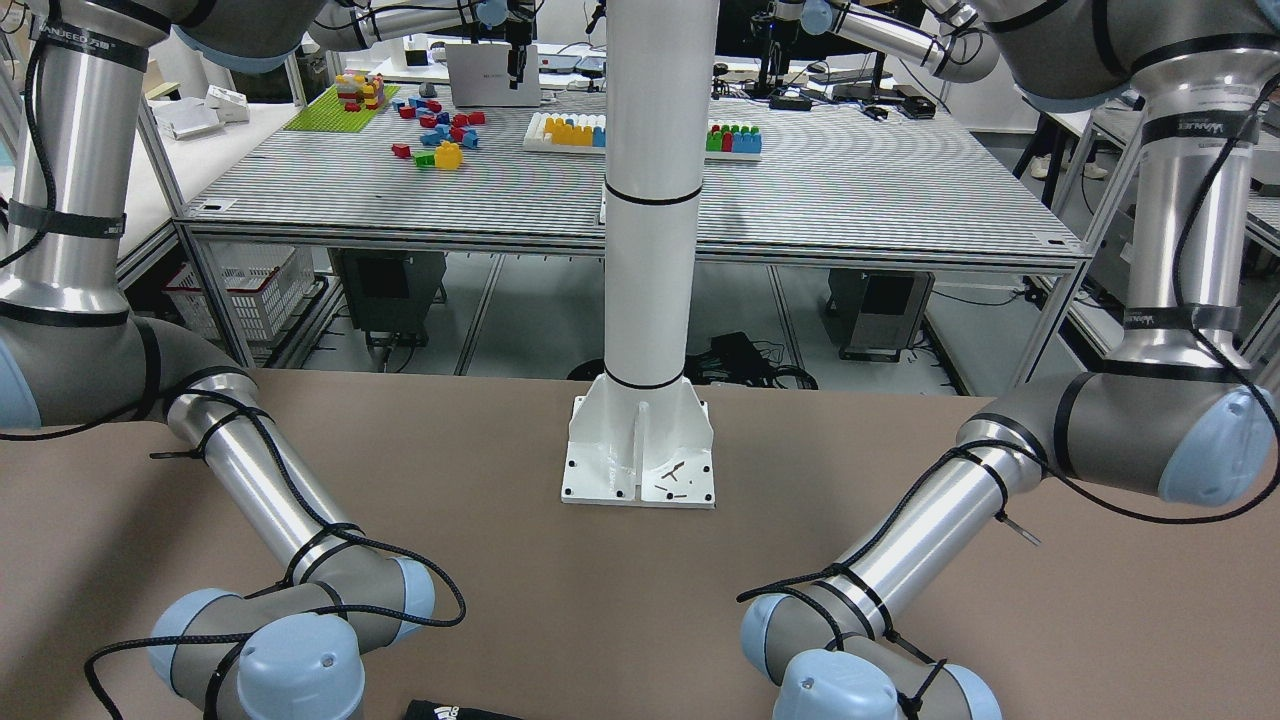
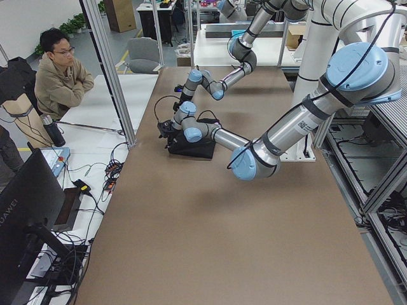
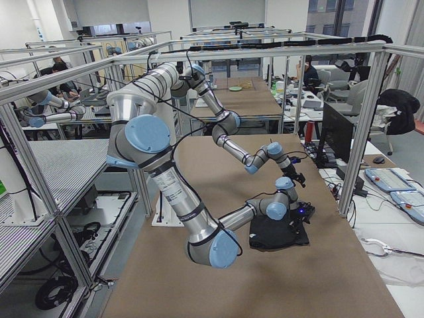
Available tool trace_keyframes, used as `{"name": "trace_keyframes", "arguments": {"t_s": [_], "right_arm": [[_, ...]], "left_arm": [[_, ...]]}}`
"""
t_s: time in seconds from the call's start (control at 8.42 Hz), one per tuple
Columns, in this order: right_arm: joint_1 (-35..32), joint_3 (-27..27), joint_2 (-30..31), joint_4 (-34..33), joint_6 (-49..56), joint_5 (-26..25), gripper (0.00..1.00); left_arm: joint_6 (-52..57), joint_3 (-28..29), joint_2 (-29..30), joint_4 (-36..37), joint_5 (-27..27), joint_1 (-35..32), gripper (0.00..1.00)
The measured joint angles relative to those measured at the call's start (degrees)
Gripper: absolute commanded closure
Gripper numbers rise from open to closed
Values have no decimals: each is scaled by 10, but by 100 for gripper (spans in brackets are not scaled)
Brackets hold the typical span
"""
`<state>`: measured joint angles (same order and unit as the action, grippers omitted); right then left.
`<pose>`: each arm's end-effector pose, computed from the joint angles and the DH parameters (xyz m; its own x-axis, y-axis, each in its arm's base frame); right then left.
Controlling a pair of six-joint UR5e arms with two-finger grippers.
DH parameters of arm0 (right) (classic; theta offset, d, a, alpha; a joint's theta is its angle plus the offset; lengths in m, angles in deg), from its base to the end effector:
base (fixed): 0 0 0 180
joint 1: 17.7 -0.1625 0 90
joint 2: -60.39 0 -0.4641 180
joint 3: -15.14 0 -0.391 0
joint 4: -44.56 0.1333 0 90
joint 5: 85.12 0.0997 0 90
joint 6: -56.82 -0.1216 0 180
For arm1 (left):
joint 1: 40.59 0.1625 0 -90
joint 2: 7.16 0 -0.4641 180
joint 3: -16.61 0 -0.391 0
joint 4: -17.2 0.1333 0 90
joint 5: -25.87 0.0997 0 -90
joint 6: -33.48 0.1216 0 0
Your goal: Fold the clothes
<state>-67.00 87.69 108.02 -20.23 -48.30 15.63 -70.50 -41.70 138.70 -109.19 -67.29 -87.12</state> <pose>-0.4528 -0.6961 0.3407 0.2336 0.6646 0.7097 -0.7380 0.5965 -0.3156 0.5243 -0.7371 0.2357 0.1611 -0.5205 -0.8385 0.7528 0.6142 -0.2367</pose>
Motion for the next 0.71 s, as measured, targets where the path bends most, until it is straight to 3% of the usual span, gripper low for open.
{"name": "trace_keyframes", "arguments": {"t_s": [0.36, 0.71], "right_arm": [[-3, 32, 33, 6, 86, 6, 5], [-30, 104, 123, 2, 366, 8, 5]], "left_arm": [[92, -5, -8, 2, -1, -8, 0], [322, -87, -103, 6, 3, -26, 0]]}}
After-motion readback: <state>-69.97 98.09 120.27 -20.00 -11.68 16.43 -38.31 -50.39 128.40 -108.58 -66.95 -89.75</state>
